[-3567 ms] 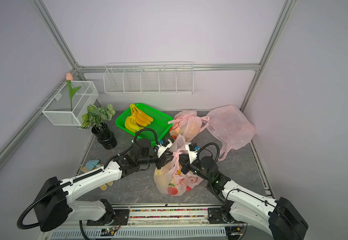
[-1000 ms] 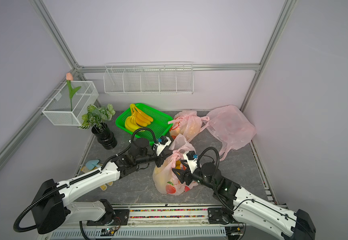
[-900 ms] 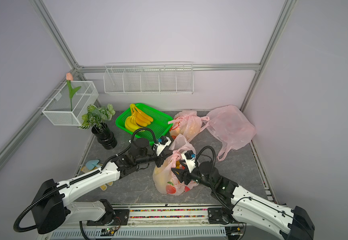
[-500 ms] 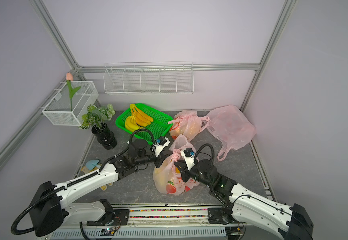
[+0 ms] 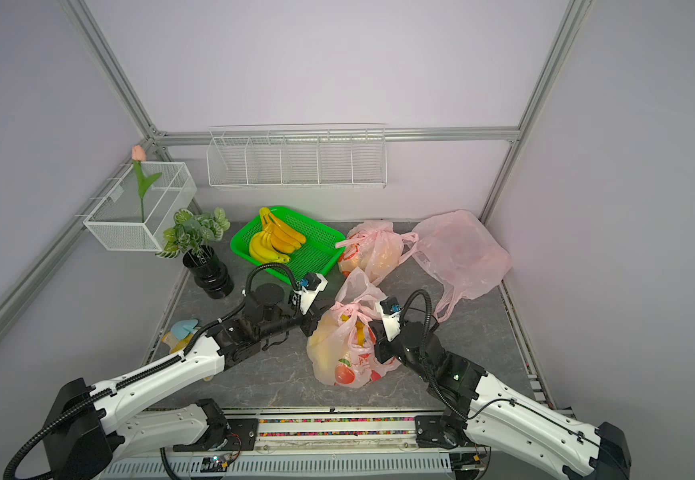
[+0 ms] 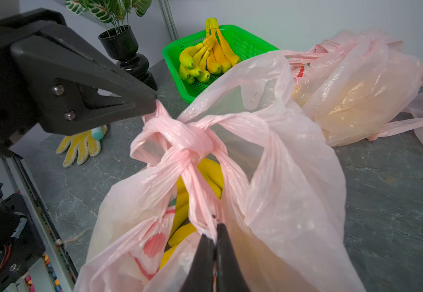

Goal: Place the banana into a plastic bag & tie a knot
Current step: Tie the plastic bag at the center of the board.

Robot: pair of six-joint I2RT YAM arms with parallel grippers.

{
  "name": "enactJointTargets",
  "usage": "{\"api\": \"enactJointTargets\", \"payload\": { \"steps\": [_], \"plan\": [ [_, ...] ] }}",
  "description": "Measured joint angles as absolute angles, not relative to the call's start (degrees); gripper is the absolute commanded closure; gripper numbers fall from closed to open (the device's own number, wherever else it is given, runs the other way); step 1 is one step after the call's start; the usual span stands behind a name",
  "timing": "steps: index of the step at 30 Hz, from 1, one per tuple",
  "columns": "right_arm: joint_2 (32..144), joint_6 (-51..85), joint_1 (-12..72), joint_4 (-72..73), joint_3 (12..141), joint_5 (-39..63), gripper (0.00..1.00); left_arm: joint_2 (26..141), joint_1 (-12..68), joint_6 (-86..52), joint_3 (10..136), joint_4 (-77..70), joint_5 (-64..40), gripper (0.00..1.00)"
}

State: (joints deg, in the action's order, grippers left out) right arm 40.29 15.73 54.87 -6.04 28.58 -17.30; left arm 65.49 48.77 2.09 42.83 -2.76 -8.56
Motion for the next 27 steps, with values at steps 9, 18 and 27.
{"api": "enactJointTargets", "payload": {
  "steps": [9,18,27],
  "plan": [
    [39.24,15.09,54.85,-9.19,29.36,-23.83,0.93,63.66,48.75,1.21,40.16,-3.33,-1.08,1.00],
    [38.61,16.34,52.62,-11.77,29.34,-27.22,0.93,63.55,47.97,-1.43,37.08,-4.23,2.85,1.00],
    [41.98,22.46,42.39,-13.37,29.04,-22.50,0.93,60.75,47.51,-3.99,33.43,-5.15,4.82,1.00]
  ]
}}
